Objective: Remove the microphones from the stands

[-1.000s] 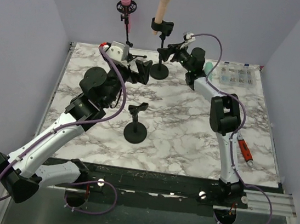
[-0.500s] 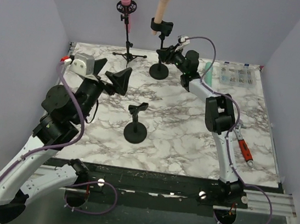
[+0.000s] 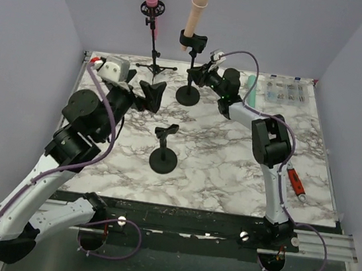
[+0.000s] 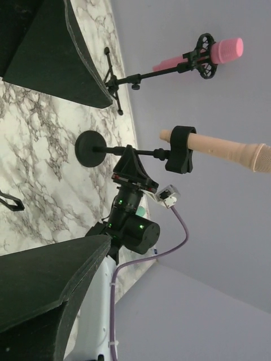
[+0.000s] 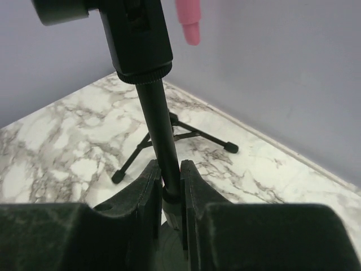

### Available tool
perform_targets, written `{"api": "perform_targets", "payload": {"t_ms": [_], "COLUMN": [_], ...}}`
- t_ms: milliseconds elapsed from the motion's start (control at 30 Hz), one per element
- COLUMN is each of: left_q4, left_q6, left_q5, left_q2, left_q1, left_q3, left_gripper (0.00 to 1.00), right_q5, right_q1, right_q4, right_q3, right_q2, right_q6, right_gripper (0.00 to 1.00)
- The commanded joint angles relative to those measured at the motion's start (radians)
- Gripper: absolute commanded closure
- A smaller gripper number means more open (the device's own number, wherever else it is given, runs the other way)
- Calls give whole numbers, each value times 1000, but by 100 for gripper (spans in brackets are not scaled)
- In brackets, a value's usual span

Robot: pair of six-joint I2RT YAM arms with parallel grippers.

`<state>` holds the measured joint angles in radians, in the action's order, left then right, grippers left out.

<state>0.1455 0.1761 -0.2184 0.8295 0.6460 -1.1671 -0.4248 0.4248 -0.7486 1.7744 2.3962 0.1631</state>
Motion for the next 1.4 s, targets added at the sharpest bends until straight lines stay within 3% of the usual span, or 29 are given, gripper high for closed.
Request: {"api": "perform_targets", "payload": {"t_ms": [0,200,333,500,633,900,1233,1367], "left_q4": [36,-13,-38,-38,-138,-183,-192,-195], "left_q6": [16,88,-47,-152,-203,-226,-209,-229], "left_q5": [98,338,432,415,393,309,323,358], "left_q2": [125,331,505,713,811,993,1093,1109], "left_q1": [-48,-208,-240,-253,-253,-255,-262,-262], "left_q3": [-87,-227,-365,-547,-583,-748,-861,-868], "left_gripper": [2,2,2,2,2,2,33,54], "right_q5": [-131,-197,-220,-220,-227,-216,-200,-177], "right_q1": [12,13,17,17,19,26,37,37], "right_q4": [-27,-64,-66,-41,-25,32,78,92], "right_q3": [-123,-280,-330,-334,-329,-320,-344,-339], "right_q2": [-88,-166,-197,-197,-199,-208,-219,-226], "right_q6": [36,98,119,117,115,74,24,23], "right_gripper": [99,99,99,99,99,99,99,95]}}
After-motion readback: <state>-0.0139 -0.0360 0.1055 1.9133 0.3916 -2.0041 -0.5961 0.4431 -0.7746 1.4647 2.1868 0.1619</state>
